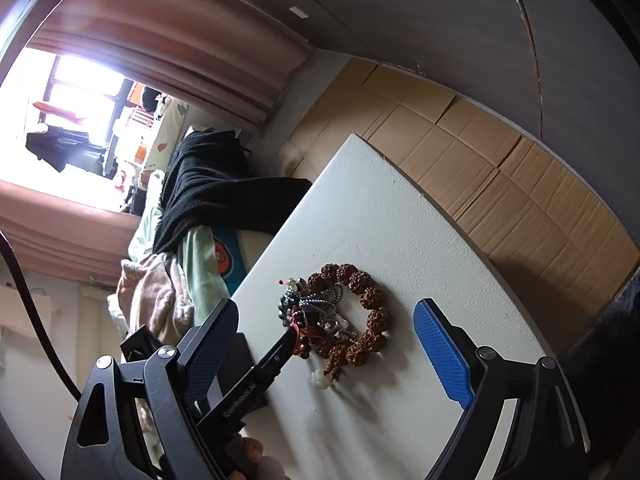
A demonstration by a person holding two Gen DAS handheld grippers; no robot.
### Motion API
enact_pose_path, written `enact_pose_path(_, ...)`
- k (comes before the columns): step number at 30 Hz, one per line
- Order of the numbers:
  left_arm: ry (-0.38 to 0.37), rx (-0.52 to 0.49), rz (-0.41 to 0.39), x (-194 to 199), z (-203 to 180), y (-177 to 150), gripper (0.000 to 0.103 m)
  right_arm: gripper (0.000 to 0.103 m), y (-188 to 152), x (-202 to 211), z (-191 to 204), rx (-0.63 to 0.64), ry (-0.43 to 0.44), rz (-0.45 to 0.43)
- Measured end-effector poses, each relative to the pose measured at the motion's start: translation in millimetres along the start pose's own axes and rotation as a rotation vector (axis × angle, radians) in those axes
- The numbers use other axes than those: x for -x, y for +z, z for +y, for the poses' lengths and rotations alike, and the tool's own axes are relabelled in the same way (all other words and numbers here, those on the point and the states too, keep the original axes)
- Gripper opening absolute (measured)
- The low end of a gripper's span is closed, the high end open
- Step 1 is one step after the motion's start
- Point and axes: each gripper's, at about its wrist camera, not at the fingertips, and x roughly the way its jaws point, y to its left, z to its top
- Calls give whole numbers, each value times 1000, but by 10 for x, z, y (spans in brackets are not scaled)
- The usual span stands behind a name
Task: Organize jewelry
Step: 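Grasp the silver chain from the jewelry pile with the left gripper, then carry the chain into the box with left while right grasps brown bracelet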
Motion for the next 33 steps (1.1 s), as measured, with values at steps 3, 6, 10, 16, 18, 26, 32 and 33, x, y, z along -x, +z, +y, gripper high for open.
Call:
enact_pose_path(3, 1, -9, -7, 11, -13, 9, 8, 91, 6, 4, -1, 4, -7, -1)
enact_pose_path(6, -13, -4, -47, 150, 3, 31, 8, 91, 12, 20, 0, 2, -12, -6)
enact_pose_path(10, -48, -7, -115, 436, 16, 72, 8, 91, -16, -2, 30, 12, -11, 0)
enact_pose_path(16, -113, -15, -199, 835, -9, 73, 8, 91, -67, -58, 113, 42, -10, 13)
enact_pose_path(18, -122, -21, -223, 937, -8, 64, 8, 91, -94, -82, 150, 57, -13, 17)
enact_pose_path(26, -156, -13, -273, 1207, 142, 52, 8, 79, -173, -197, 288, 115, -17, 38)
enact_pose_path(32, -205, -4, -327, 1466, 246, 57, 8, 75, -232, -360, 369, 152, -43, 62)
enact_pose_path(33, -210, -2, -332, 1497, 261, 58, 8, 75, -237, -377, 373, 155, -47, 65)
